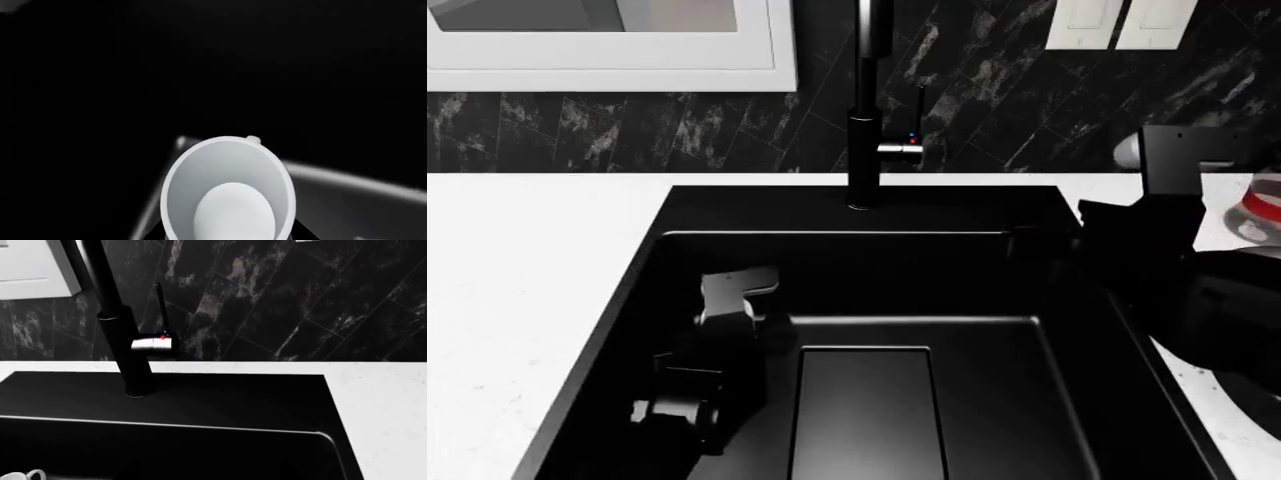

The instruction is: Pick the cup and bowl from the sink and place them on the counter for drying.

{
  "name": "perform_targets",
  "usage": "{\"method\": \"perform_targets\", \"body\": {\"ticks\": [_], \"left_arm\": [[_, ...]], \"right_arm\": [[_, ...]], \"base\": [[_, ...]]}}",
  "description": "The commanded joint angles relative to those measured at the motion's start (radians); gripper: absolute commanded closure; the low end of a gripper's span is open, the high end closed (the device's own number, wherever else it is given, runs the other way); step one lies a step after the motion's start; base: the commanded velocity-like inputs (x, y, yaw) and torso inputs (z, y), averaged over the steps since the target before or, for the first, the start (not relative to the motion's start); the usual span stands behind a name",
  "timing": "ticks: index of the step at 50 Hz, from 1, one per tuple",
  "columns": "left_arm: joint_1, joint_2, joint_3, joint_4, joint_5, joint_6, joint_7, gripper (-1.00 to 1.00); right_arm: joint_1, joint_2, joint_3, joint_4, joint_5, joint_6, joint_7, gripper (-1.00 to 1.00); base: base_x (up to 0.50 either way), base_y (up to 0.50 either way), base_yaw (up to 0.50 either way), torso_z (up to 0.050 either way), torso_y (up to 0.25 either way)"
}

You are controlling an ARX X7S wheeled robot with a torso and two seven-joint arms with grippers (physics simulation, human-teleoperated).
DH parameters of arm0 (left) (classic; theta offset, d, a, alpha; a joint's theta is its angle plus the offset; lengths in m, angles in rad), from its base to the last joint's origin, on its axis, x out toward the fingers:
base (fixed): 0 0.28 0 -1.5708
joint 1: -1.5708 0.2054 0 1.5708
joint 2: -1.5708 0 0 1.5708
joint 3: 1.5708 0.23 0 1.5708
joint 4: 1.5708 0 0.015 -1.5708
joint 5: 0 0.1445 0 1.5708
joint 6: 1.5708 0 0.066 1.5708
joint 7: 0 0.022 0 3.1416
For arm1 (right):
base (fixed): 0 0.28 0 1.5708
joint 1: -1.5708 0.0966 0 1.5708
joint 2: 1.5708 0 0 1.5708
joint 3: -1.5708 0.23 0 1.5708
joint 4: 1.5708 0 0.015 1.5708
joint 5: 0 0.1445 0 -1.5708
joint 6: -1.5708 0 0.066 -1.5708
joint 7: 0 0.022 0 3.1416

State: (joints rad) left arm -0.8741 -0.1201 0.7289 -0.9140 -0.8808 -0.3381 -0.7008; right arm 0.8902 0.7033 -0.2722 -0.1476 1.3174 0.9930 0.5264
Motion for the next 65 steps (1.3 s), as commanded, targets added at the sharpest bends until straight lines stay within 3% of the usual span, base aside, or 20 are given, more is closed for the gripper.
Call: {"method": "perform_targets", "body": {"ticks": [1, 13, 24, 26, 31, 36, 42, 43, 44, 51, 65], "left_arm": [[0.083, -0.167, 0.022, 0.545, -0.150, -0.191, -0.231, 1.00], [0.012, -0.346, -0.061, 0.893, -0.366, -0.414, -0.375, 1.00], [-0.163, -0.458, -0.104, 0.965, -0.582, -0.629, -0.356, 1.00], [-0.196, -0.481, -0.103, 0.994, -0.586, -0.650, -0.305, 1.00], [-0.275, -0.526, -0.133, 0.972, -0.690, -0.725, -0.308, 1.00], [-0.257, -0.595, -0.161, 0.974, -0.709, -0.725, -0.317, 1.00], [-0.298, -0.660, -0.202, 0.850, -0.725, -0.724, -0.304, 1.00], [-0.372, -0.729, -0.176, 0.752, -0.677, -0.794, -0.302, 1.00], [-0.373, -0.738, -0.180, 0.736, -0.674, -0.790, -0.304, 1.00], [-0.376, -0.784, -0.194, 0.710, -0.670, -0.787, -0.336, 1.00], [-0.303, -0.786, -0.155, 0.629, -0.596, -0.742, -0.322, 1.00]], "right_arm": [[0.010, 0.001, 0.002, 0.001, 0.008, 0.002, 0.002, -1.00], [0.015, 0.006, 0.011, 0.008, 0.023, 0.004, 0.012, -1.00], [0.033, 0.003, 0.006, 0.013, 0.033, 0.014, 0.020, -1.00], [0.041, 0.004, 0.008, 0.012, 0.038, 0.018, 0.024, -1.00], [0.042, -0.003, 0.002, 0.009, 0.036, 0.016, 0.021, -1.00], [0.051, -0.002, 0.004, 0.001, 0.040, 0.016, 0.022, -1.00], [0.056, -0.001, -0.003, 0.009, 0.037, 0.020, 0.016, -1.00], [0.046, 0.000, 0.000, 0.002, 0.041, 0.015, 0.014, -1.00], [0.044, -0.001, -0.001, 0.003, 0.039, 0.014, 0.011, -1.00], [0.043, -0.001, -0.004, 0.004, 0.038, 0.012, 0.007, -1.00], [0.027, 0.002, -0.004, -0.001, 0.039, 0.002, 0.003, -1.00]], "base": [[0.00, 0.00, 0.00, 0.000, 0.000], [0.00, 0.00, 0.00, 0.000, 0.000], [0.00, 0.00, 0.00, 0.000, 0.000], [0.00, 0.00, 0.00, 0.000, 0.000], [0.00, 0.00, 0.00, 0.000, 0.000], [0.00, 0.00, 0.00, 0.000, 0.000], [0.00, 0.00, 0.00, 0.000, 0.000], [0.00, 0.00, 0.00, 0.000, 0.000], [0.00, 0.00, 0.00, 0.000, 0.000], [0.00, 0.00, 0.00, 0.000, 0.000], [0.00, 0.00, 0.00, 0.000, 0.000]]}}
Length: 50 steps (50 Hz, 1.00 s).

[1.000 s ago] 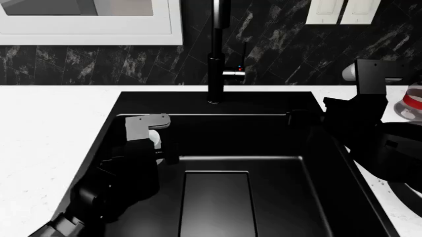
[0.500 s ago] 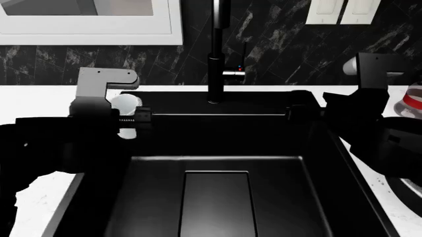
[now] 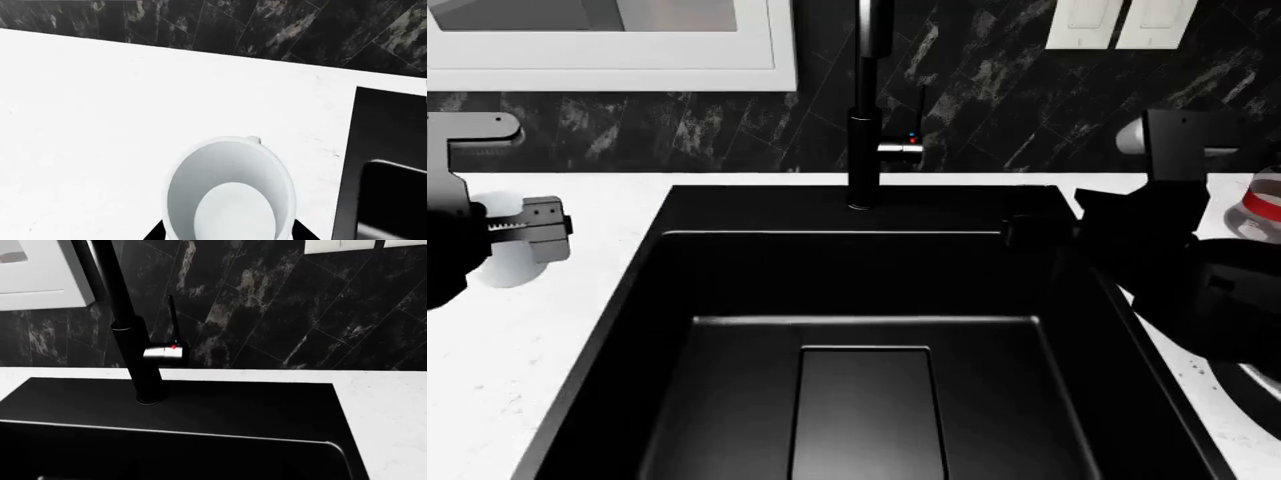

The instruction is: Pick the cup and bowl from the sink and place them on the counter for drying.

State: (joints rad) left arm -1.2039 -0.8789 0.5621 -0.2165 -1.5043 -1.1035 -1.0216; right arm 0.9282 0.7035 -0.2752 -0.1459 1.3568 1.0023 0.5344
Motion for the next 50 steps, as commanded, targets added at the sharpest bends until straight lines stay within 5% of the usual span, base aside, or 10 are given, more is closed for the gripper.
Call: {"method": "perform_targets", "body": {"ticks": [1, 29, 30, 50], "left_arm": [[0.032, -0.027, 0.012, -0.071, 0.025, 0.023, 0.001, 1.00], [0.135, -0.015, 0.014, -0.111, -0.006, 0.059, 0.044, 1.00], [0.134, -0.011, 0.013, -0.112, -0.008, 0.060, 0.037, -1.00], [0.070, -0.040, -0.021, -0.070, -0.047, 0.037, 0.007, -1.00]], "right_arm": [[-0.012, 0.002, -0.001, -0.002, 0.000, -0.008, -0.005, -1.00], [-0.027, 0.001, -0.004, 0.001, 0.002, -0.018, -0.001, -1.00], [-0.027, 0.001, -0.004, 0.001, 0.003, -0.019, -0.001, -1.00], [-0.023, -0.002, -0.010, 0.010, 0.004, -0.022, -0.009, -1.00]], "base": [[0.00, 0.00, 0.00, 0.000, 0.000], [0.00, 0.00, 0.00, 0.000, 0.000], [0.00, 0.00, 0.00, 0.000, 0.000], [0.00, 0.00, 0.00, 0.000, 0.000]]}}
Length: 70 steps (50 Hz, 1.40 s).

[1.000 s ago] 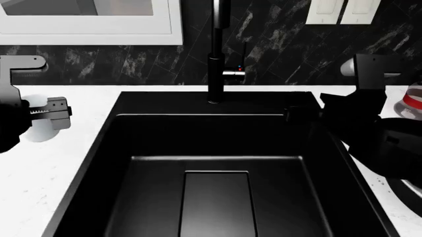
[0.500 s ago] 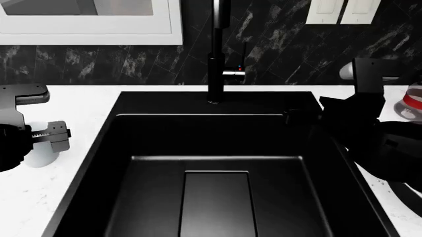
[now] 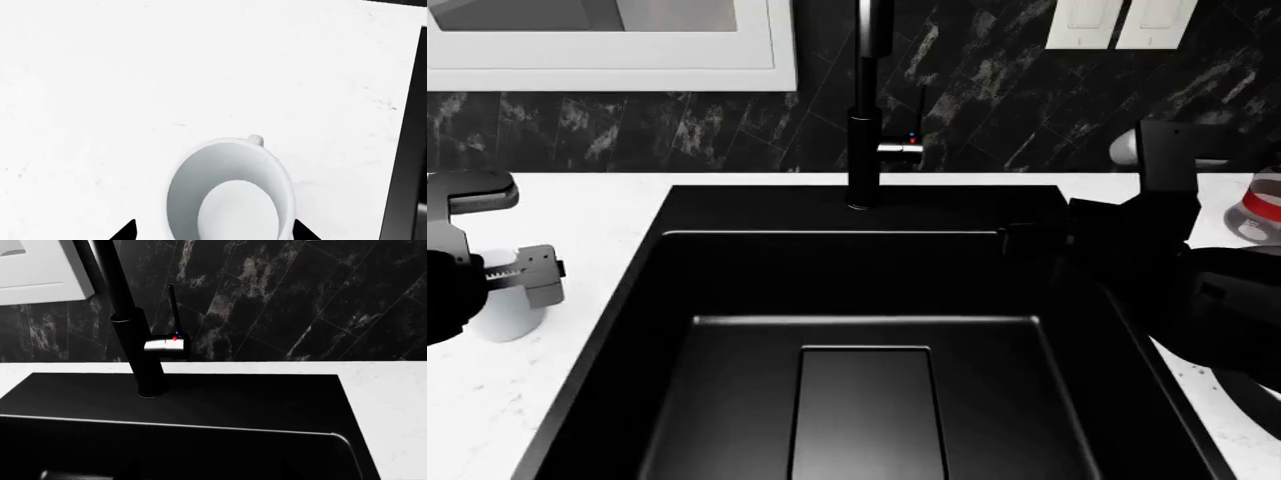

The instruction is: Pick the cup and bowl from the sink and place them on the counter for drying.

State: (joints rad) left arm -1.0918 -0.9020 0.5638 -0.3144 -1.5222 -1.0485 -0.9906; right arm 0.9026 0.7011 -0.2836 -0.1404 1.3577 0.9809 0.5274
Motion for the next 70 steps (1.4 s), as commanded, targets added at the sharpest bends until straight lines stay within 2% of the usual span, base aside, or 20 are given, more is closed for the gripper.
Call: {"method": "perform_targets", "body": {"ticks": [1, 14, 16, 22, 29, 40, 41, 43, 44, 51, 58, 70], "left_arm": [[-0.048, -0.017, -0.023, 0.029, -0.034, -0.024, -0.021, -1.00], [-0.099, -0.005, -0.016, 0.056, -0.030, -0.045, -0.025, -1.00], [-0.101, -0.009, -0.012, 0.086, -0.005, -0.030, 0.020, -1.00], [-0.127, -0.005, -0.004, 0.107, 0.018, -0.029, 0.047, -1.00], [-0.143, -0.014, 0.040, 0.168, 0.102, -0.016, 0.132, -1.00], [-0.148, -0.019, 0.052, 0.231, 0.136, 0.018, 0.249, -1.00], [-0.120, -0.031, 0.041, 0.283, 0.179, 0.100, 0.317, -1.00], [-0.121, -0.040, 0.048, 0.315, 0.212, 0.124, 0.354, -1.00], [-0.130, -0.039, 0.043, 0.303, 0.188, 0.101, 0.337, -1.00], [-0.145, -0.025, 0.042, 0.335, 0.185, 0.117, 0.401, -1.00], [-0.177, 0.023, 0.041, 0.297, 0.178, 0.116, 0.404, -1.00], [-0.257, 0.077, 0.079, 0.266, 0.208, 0.091, 0.508, -1.00]], "right_arm": [[0.003, 0.001, -0.001, 0.005, 0.003, -0.001, -0.002, -1.00], [0.000, 0.003, -0.001, 0.004, 0.002, -0.007, -0.007, -1.00], [-0.002, 0.004, 0.000, 0.005, 0.001, -0.010, -0.008, -1.00], [-0.007, 0.006, -0.001, 0.005, -0.003, -0.016, -0.011, -1.00], [-0.012, 0.011, 0.001, -0.002, 0.000, -0.017, -0.009, -1.00], [0.001, 0.004, -0.002, 0.005, -0.004, -0.023, -0.014, -1.00], [0.001, 0.004, -0.001, 0.005, -0.003, -0.023, -0.014, -1.00], [0.000, 0.005, -0.002, 0.005, -0.005, -0.025, -0.015, -1.00], [-0.001, 0.005, -0.001, 0.005, -0.003, -0.024, -0.015, -1.00], [0.001, 0.010, 0.001, -0.002, 0.006, -0.020, -0.007, -1.00], [0.008, 0.008, -0.001, 0.001, 0.006, -0.019, -0.004, -1.00], [0.017, 0.013, 0.001, -0.003, 0.013, -0.016, 0.004, -1.00]], "base": [[0.00, 0.00, 0.00, 0.000, 0.000], [0.00, 0.00, 0.00, 0.000, 0.000], [0.00, 0.00, 0.00, 0.000, 0.000], [0.00, 0.00, 0.00, 0.000, 0.000], [0.00, 0.00, 0.00, 0.000, 0.000], [0.00, 0.00, 0.00, 0.000, 0.000], [0.00, 0.00, 0.00, 0.000, 0.000], [0.00, 0.00, 0.00, 0.000, 0.000], [0.00, 0.00, 0.00, 0.000, 0.000], [0.00, 0.00, 0.00, 0.000, 0.000], [0.00, 0.00, 0.00, 0.000, 0.000], [0.00, 0.00, 0.00, 0.000, 0.000]]}}
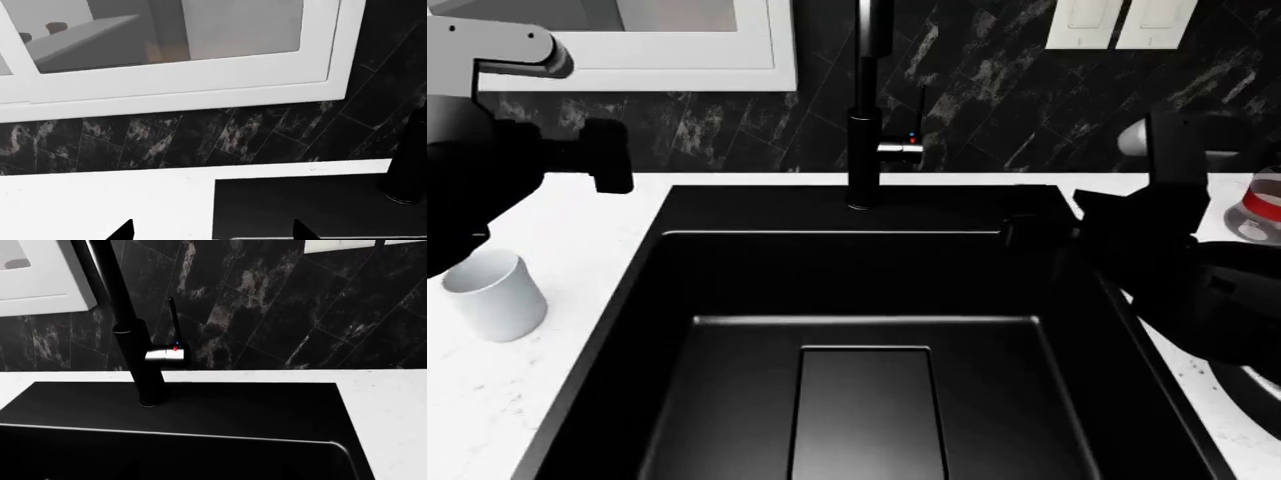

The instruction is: Pick the cup and bowl from the sink and place them on the counter for drying.

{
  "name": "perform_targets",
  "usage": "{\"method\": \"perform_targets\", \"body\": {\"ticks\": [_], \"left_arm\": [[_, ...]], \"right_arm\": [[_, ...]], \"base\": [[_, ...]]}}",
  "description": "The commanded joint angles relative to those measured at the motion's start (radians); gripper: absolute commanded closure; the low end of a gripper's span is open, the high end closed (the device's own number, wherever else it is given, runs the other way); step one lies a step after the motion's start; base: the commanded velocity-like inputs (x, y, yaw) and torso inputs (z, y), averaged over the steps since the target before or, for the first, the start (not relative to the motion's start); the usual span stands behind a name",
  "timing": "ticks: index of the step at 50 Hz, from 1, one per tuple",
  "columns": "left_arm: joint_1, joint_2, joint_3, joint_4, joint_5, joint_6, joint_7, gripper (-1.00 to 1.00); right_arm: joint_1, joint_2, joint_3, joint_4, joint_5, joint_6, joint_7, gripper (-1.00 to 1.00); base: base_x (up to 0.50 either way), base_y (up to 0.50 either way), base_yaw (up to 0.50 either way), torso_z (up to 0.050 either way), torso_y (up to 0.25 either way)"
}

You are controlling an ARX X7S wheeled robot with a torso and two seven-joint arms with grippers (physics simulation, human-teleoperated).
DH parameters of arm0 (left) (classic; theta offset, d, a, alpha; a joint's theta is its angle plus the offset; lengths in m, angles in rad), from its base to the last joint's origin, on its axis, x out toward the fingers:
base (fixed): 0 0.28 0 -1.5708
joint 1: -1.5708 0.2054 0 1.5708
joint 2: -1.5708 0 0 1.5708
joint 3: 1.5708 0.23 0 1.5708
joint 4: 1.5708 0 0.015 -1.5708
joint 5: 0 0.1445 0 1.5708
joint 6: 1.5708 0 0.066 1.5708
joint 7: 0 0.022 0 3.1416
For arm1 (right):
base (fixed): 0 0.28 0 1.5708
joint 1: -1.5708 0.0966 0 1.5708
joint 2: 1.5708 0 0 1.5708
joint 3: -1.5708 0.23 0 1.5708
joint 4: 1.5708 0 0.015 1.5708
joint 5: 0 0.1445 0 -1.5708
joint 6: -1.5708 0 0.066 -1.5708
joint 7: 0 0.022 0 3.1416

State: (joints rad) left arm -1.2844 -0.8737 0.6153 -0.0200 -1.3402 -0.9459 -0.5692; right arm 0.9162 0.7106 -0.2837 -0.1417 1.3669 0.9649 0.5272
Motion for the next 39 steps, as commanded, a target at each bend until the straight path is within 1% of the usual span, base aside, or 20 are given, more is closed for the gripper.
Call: {"method": "perform_targets", "body": {"ticks": [1, 2, 9, 12, 18, 21, 31, 39], "left_arm": [[-0.070, 0.056, 0.031, -0.034, 0.030, -0.011, 0.090, -1.00], [-0.082, 0.072, 0.035, -0.048, 0.030, -0.015, 0.096, -1.00], [-0.151, 0.119, 0.054, -0.103, 0.022, -0.061, 0.137, -1.00], [-0.196, 0.143, 0.051, -0.138, -0.001, -0.093, 0.131, -1.00], [-0.223, 0.168, 0.039, -0.156, -0.066, -0.149, 0.091, -1.00], [-0.239, 0.180, 0.030, -0.177, -0.079, -0.155, 0.069, -1.00], [-0.207, 0.192, 0.010, -0.167, -0.131, -0.157, 0.007, -1.00], [-0.183, 0.193, 0.005, -0.143, -0.135, -0.139, -0.010, -1.00]], "right_arm": [[0.004, 0.003, 0.001, -0.001, 0.002, 0.000, 0.004, -1.00], [0.005, 0.003, 0.001, -0.001, 0.002, -0.001, 0.005, -1.00], [0.015, 0.009, 0.003, -0.007, 0.015, 0.009, 0.019, -1.00], [0.025, 0.008, -0.004, -0.009, 0.008, 0.012, 0.018, -1.00], [0.050, 0.005, -0.006, -0.011, 0.022, 0.028, 0.027, -1.00], [0.065, 0.009, -0.008, -0.021, 0.031, 0.041, 0.040, -1.00], [0.124, 0.010, -0.013, -0.011, 0.043, 0.067, 0.060, -1.00], [0.162, 0.011, -0.019, 0.005, 0.041, 0.079, 0.056, -1.00]], "base": [[0.00, 0.00, 0.00, 0.000, 0.000], [0.00, 0.00, 0.00, 0.000, 0.000], [0.00, 0.00, 0.00, 0.000, 0.000], [0.00, 0.00, 0.00, 0.000, 0.000], [0.00, 0.00, 0.00, 0.000, 0.000], [0.00, 0.00, 0.00, 0.000, 0.000], [0.00, 0.00, 0.00, 0.000, 0.000], [0.00, 0.00, 0.00, 0.000, 0.000]]}}
